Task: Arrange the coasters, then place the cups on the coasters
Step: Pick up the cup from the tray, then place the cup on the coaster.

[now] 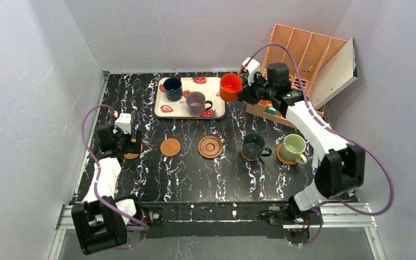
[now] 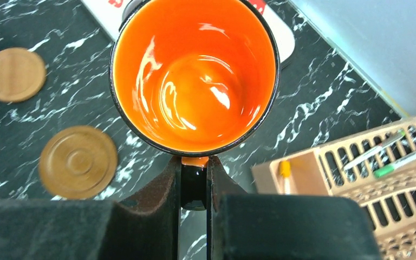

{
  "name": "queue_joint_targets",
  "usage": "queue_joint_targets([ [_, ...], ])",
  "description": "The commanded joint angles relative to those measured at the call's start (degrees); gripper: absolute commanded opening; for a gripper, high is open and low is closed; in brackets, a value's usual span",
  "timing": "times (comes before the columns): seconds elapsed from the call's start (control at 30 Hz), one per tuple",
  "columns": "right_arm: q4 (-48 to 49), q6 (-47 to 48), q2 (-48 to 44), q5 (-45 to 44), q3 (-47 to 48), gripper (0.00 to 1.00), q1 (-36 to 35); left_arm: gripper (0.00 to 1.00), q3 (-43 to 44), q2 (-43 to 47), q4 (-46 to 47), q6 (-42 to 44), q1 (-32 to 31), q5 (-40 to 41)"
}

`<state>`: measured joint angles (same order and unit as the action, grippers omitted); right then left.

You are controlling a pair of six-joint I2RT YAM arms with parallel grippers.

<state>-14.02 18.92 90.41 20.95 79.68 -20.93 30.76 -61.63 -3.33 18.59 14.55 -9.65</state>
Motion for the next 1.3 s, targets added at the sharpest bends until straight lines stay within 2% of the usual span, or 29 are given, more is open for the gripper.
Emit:
queue_joint_targets([
  [0.0, 1.1, -2.4, -10.7, 4.4, -4.9, 0.01, 0.1, 0.98, -2.1, 7.6, -4.2, 1.5, 0.4, 2.1],
  [0.1, 0.8, -2.5, -16.7, 6.9, -9.4, 0.01, 0.4, 0.98, -1.4, 10.4, -7.4, 1.3, 0.5, 3.7],
  [0.27, 2.7, 2.1, -24.1, 16.5, -18.3, 0.01, 0.6, 0.98, -1.3, 14.7, -9.7, 0.0, 0.6, -1.3],
  [0.47, -2.2, -2.9, -18.3, 15.9, -14.0, 0.01, -2.0, 0.98, -5.4, 22.2, -4.8, -4.7, 0.6, -6.2],
  [0.63, 2.9, -3.0, -16.0, 13.3, -16.6, 0.01, -5.9, 0.98, -9.2, 29.1, -3.4, -5.4, 0.6, -9.5],
  [0.97, 3.0, -1.6, -10.4, 12.8, -17.2, 0.01, -10.1, 0.98, -9.4, 25.5, 0.6, -7.6, 0.6, -10.7],
  [1.13, 5.2, -0.9, -8.0, 11.8, -18.9, 0.01, -10.8, 0.98, -15.0, 28.9, 7.8, -8.6, 0.6, -12.2],
  [1.27, 8.6, -0.6, -7.3, 10.1, -20.9, 0.01, -11.2, 0.98, -15.1, 29.7, 7.0, -8.5, 0.6, -10.7],
])
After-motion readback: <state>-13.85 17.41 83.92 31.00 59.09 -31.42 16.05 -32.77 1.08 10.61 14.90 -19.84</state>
